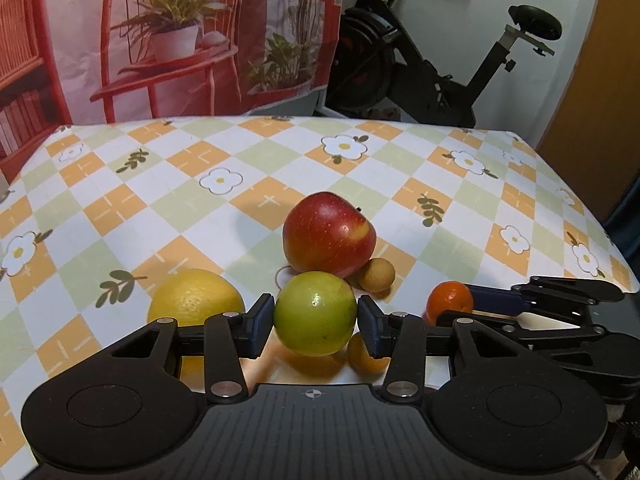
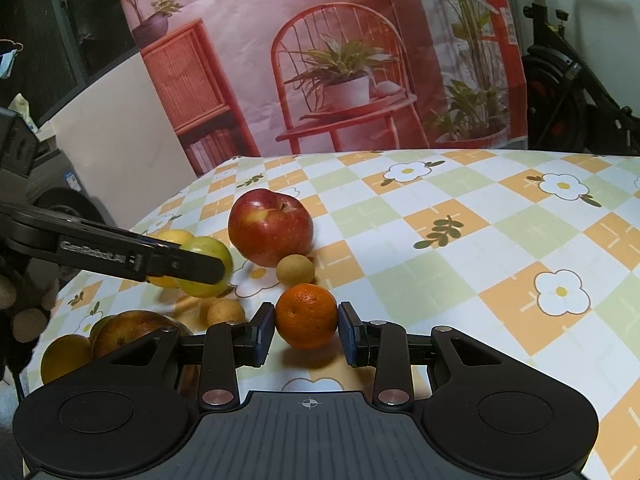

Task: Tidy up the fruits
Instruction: 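Close left gripper on a green apple while right gripper grasps a tangerine on the cloth, then lower green apple into plate with left gripper while right gripper lowers tangerine there, then open both grippers and lift them away from the plate, then close left gripper on a small brown kiwi while right gripper grasps another kiwi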

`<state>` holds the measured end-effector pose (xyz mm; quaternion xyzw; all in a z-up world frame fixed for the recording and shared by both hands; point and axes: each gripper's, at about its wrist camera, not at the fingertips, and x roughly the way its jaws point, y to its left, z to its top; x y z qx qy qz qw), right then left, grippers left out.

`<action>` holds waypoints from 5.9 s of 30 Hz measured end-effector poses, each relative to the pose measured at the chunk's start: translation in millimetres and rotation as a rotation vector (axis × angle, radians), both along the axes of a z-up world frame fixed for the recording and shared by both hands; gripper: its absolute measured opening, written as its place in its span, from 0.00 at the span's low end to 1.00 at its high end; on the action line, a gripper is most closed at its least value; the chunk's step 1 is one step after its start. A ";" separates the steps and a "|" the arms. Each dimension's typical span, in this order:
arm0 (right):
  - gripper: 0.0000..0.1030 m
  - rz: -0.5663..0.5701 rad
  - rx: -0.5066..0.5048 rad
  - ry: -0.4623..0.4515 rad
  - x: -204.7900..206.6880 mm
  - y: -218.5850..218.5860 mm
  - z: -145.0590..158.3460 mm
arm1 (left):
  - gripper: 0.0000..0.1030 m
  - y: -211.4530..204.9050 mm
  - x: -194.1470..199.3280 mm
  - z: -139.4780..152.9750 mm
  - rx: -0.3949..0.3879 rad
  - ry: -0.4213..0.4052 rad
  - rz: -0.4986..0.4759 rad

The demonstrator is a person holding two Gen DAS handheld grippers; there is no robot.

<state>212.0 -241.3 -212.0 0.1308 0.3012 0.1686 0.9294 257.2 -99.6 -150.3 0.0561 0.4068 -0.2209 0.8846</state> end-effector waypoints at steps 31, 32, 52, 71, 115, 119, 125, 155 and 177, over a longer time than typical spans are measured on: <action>0.30 0.077 0.031 -0.037 -95.0 23.8 40.2 | 0.46 43.6 -150.5 18.0 -0.072 0.013 -0.120; 0.30 0.079 0.032 -0.038 -97.7 25.1 40.6 | 0.46 42.6 -154.0 15.1 -0.061 0.020 -0.131; 0.30 0.256 -0.015 -0.002 -84.6 70.5 42.9 | 0.47 47.2 -172.0 -11.0 -0.033 0.121 -0.141; 0.30 0.318 -0.051 0.024 -73.8 87.1 41.1 | 0.47 81.7 -173.8 24.1 -0.115 0.038 -0.034; 0.34 0.409 -0.076 0.031 -74.0 116.7 41.6 | 0.47 114.1 -161.1 38.1 -0.091 -0.117 0.260; 0.34 0.357 -0.047 -0.027 -76.9 102.8 49.6 | 0.47 114.6 -161.3 38.5 -0.090 -0.125 0.265; 0.34 0.242 -0.054 -0.146 -76.9 78.8 66.1 | 0.47 110.4 -160.4 41.6 -0.065 -0.153 0.250; 0.34 -0.077 -0.085 -0.093 -34.9 -16.9 7.1 | 0.46 -21.3 -10.6 6.2 -0.064 0.136 -0.023; 0.34 -0.061 -0.015 -0.077 -36.3 -21.7 3.5 | 0.27 -35.3 3.4 -14.3 0.046 0.162 -0.034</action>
